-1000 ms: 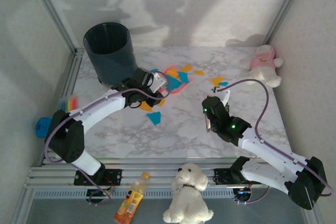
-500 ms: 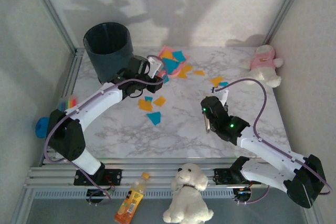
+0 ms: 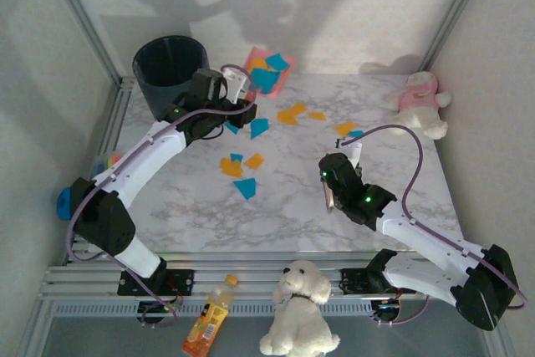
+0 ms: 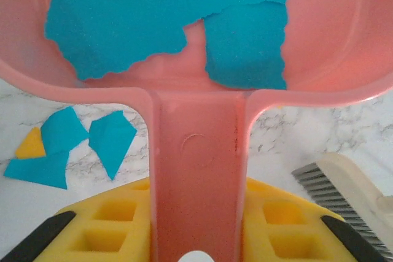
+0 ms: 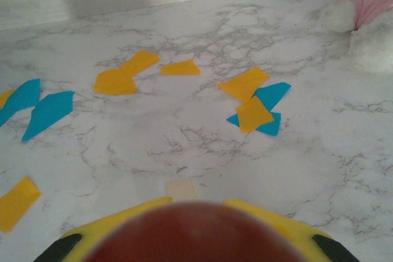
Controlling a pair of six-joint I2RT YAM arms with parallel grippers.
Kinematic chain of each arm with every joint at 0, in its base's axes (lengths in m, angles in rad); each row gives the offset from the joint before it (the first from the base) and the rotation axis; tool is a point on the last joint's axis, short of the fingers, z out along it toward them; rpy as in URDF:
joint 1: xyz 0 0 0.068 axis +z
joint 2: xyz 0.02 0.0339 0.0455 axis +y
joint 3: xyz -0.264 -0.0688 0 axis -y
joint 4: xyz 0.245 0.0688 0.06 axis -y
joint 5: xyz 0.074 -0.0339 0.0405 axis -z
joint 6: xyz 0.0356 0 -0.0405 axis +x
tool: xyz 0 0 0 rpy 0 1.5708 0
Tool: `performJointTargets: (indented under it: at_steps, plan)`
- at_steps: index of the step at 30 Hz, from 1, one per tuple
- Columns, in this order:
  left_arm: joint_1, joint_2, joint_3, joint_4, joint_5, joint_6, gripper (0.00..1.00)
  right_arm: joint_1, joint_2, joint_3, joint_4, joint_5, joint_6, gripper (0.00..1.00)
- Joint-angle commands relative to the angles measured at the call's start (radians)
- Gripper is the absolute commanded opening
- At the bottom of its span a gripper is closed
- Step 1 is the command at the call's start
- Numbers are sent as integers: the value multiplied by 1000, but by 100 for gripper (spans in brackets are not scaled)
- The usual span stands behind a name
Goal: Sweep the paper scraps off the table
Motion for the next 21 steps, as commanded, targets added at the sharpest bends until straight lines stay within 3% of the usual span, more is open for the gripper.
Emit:
performJointTargets:
  at_steps: [1, 13, 21]
  plan:
    - [27, -43, 47, 10, 80, -40, 0, -8, 5, 7, 34, 4, -8, 0]
    - [168, -57, 75, 32, 187, -135, 0, -10, 12, 19, 27, -3, -8, 0]
    - [272, -45, 81, 67, 315, -212, 0, -10, 24, 26, 29, -8, -8, 0]
